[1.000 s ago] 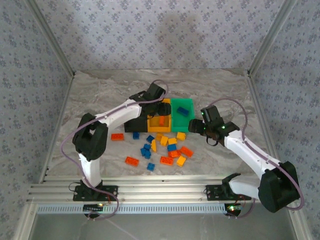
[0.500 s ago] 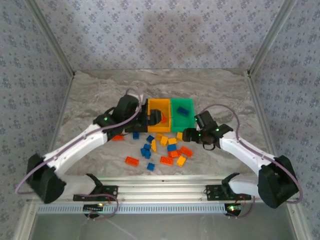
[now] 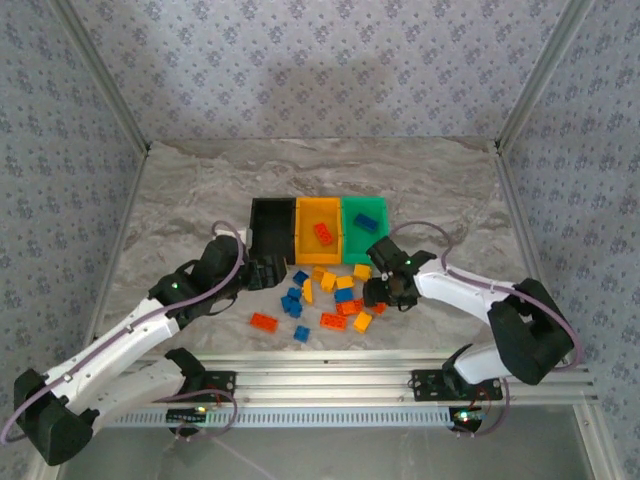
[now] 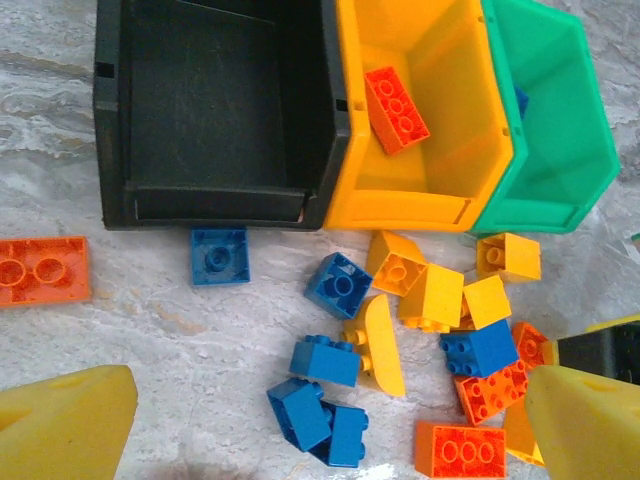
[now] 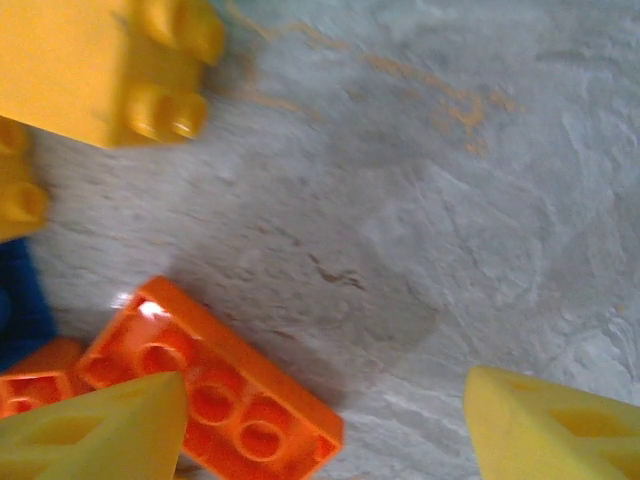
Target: Sort the legos into containers by color
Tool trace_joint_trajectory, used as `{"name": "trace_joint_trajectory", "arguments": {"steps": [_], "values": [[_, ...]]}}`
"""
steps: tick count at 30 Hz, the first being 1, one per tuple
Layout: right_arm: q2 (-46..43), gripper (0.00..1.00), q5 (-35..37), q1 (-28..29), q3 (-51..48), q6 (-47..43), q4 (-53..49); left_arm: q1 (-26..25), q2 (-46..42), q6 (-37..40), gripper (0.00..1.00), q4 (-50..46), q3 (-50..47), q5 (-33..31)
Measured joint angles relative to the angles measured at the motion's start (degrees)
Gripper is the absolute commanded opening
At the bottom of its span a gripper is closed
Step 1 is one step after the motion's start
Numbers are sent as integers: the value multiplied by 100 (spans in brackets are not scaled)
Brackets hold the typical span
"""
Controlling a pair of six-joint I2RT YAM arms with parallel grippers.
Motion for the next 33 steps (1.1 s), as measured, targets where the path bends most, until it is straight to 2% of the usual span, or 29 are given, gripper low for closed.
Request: {"name": "trace_joint_trajectory", "arguments": {"steps": [4,8,13,18,27,33], "values": [[63,64,68,-20,2,149,-46,11,17,4,99,-2,0,-90],[-7,64,251,-317,-15,374,-133,44,63,7,99,-7,0,-92],[-483,77,525,-776,-227,516,-407,101,94,4,99,-7,0,-87],[-848,83,407,-774,-138,258,-424,173,94,7,99,-7,0,-87],[234,87,164,-691,417,-459,-363,391,94,4,100,-15,-52,-50],[702,79,223,-584,634,-634,-535,542,94,7,100,-35,-105,26]]}}
